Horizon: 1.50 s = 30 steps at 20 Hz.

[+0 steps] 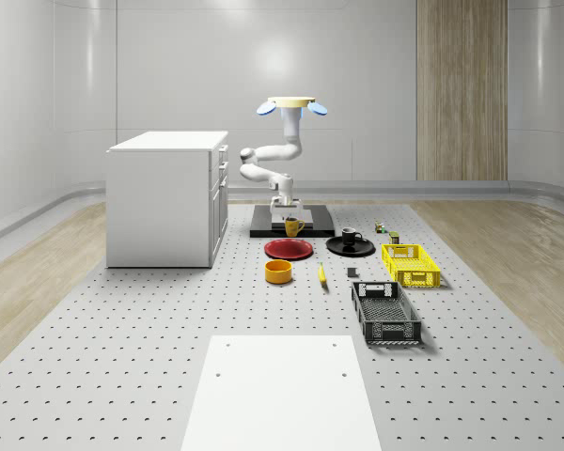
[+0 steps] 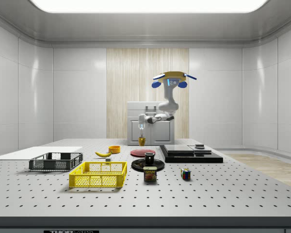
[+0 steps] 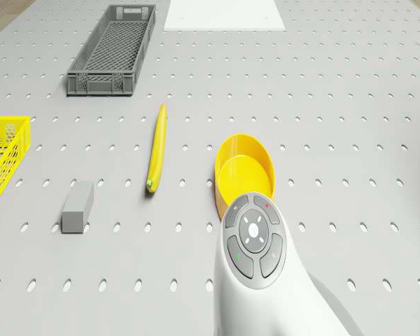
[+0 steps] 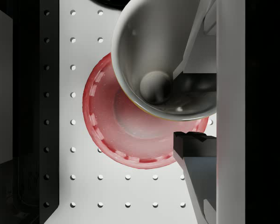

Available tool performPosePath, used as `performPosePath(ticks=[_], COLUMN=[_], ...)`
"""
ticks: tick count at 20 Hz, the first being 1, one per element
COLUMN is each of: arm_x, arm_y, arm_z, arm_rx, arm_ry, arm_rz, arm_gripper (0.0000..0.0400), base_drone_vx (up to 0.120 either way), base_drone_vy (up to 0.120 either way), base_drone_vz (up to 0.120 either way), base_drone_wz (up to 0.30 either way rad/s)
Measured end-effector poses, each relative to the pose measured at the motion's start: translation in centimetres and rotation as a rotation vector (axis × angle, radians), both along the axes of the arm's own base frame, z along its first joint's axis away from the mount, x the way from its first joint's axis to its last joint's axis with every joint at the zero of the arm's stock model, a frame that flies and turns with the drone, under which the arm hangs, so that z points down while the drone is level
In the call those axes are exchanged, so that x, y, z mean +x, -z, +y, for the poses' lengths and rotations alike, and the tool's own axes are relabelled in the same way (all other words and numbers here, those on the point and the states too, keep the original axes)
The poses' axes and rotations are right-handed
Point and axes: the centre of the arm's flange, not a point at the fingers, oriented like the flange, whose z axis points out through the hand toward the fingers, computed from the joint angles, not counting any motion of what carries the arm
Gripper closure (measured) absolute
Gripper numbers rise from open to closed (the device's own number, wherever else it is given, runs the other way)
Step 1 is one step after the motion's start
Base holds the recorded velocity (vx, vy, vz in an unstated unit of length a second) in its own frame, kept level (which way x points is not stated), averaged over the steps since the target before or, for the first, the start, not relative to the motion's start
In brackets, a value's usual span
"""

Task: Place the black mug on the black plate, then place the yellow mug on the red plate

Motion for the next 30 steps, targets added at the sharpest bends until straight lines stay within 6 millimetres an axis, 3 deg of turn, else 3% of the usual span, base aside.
performPosePath(ticks=[21, 25, 27, 30], arm_x=[0.0, 0.0, 0.0, 0.0], arm_y=[-5.7, -6.5, -6.5, -5.9], arm_z=[2.0, 2.1, 2.1, 2.1], arm_rx=[0.000, 0.000, 0.000, 0.000], arm_ry=[0.000, 0.000, 0.000, 0.000], arm_rz=[0.000, 0.000, 0.000, 0.000], arm_gripper=[0.0290, 0.0116, 0.0070, 0.0033], base_drone_vx=[0.000, 0.000, 0.000, 0.000], base_drone_vy=[0.000, 0.000, 0.000, 0.000], base_drone_vz=[0.000, 0.000, 0.000, 0.000], base_drone_wz=[0.000, 0.000, 0.000, 0.000])
